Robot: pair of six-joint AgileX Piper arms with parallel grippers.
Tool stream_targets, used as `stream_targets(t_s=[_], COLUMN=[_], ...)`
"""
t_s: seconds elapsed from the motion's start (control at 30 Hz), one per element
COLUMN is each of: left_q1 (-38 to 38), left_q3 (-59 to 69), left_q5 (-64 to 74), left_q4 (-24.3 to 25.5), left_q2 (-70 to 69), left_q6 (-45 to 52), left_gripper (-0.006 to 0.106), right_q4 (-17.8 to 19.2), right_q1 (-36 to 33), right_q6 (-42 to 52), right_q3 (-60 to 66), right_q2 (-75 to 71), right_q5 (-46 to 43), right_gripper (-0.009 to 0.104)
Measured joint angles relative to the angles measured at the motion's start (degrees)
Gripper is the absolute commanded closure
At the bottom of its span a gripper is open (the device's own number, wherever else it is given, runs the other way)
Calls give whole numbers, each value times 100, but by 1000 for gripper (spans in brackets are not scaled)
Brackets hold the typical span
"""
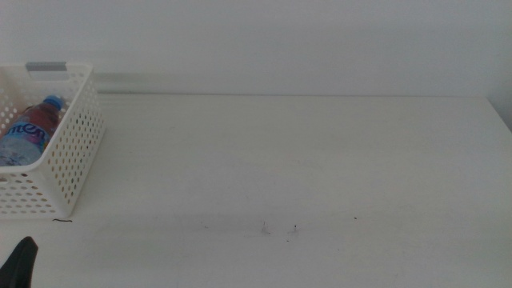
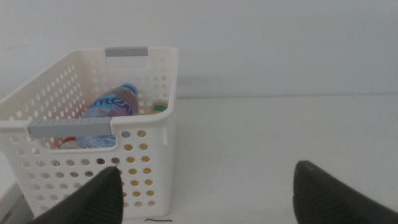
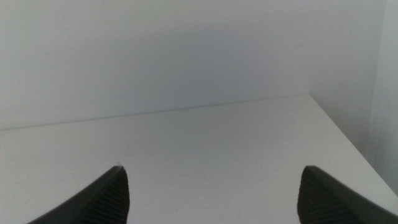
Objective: Use arms to grab the bottles and put them into the dustbin to the left of the table.
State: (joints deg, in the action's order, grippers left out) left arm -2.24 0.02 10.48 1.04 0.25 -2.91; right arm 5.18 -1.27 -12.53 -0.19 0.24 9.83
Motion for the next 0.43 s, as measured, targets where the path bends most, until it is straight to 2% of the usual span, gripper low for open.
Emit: stream_targets(t_s=[0.43], left_q1=[0], left_q3=[0], left_q5=[-175], left_q4=[58], left_q2=[0], left_q6=[0], left_gripper=[7], right_q4=[0], right_q1=[0], right_q6=[0], right_q3=[0], right_q2=[0], right_q5=[-24], right_gripper=[9])
